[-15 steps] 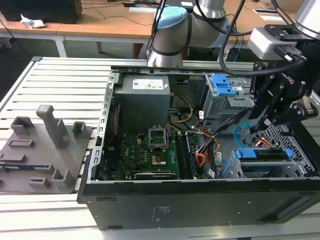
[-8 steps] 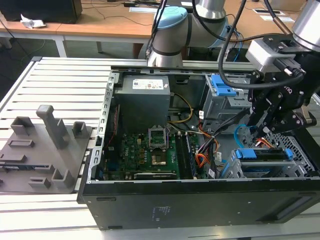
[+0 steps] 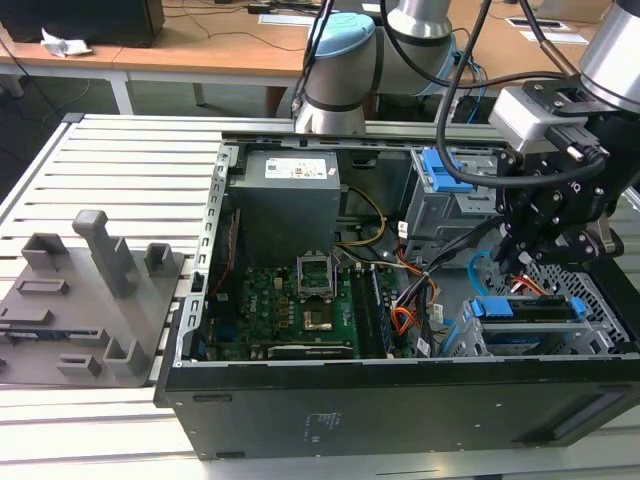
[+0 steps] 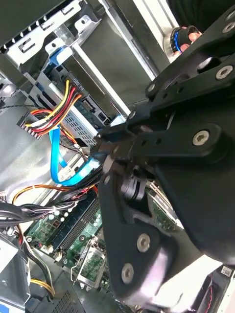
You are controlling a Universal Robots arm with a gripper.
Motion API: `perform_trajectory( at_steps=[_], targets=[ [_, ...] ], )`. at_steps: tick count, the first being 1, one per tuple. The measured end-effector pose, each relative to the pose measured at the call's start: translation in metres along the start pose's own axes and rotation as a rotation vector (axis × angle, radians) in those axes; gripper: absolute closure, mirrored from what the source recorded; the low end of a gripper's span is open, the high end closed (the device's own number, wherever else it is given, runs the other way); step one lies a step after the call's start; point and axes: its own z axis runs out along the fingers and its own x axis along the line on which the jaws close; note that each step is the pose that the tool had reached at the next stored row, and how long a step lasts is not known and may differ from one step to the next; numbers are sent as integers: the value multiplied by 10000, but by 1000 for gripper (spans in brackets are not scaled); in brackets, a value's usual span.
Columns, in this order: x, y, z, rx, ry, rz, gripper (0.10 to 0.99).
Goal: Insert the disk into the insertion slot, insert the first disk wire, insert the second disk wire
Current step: 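Insert the second disk wire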
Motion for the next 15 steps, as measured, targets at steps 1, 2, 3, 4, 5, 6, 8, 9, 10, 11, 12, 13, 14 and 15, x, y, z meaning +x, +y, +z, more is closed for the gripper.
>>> perform_trajectory(
  at_steps=[1, 2, 3, 4, 5, 6, 8, 9, 10, 11, 12, 13, 14, 15],
  targets=[
    [0, 0, 0, 0, 1, -2, 922],
    [0, 0, 0, 0, 1, -5, 922],
    [0, 0, 0, 0, 1, -9, 922],
    [0, 0, 0, 0, 0, -11, 922],
    [0, 0, 0, 0, 1, -13, 922],
    [0, 0, 0, 0, 1, -16, 922],
    [9, 2, 1, 0, -2, -16, 922],
    [31, 6, -1, -1, 1, -16, 922],
    [51, 10, -1, 0, 1, -17, 922],
    [84, 17, -1, 0, 0, -16, 922],
    [112, 22, -2, 0, 1, -16, 922],
    [168, 33, -2, 0, 1, -16, 922],
    [201, 39, -2, 0, 0, -17, 922],
    [222, 44, -2, 0, 1, -16, 922]
  ],
)
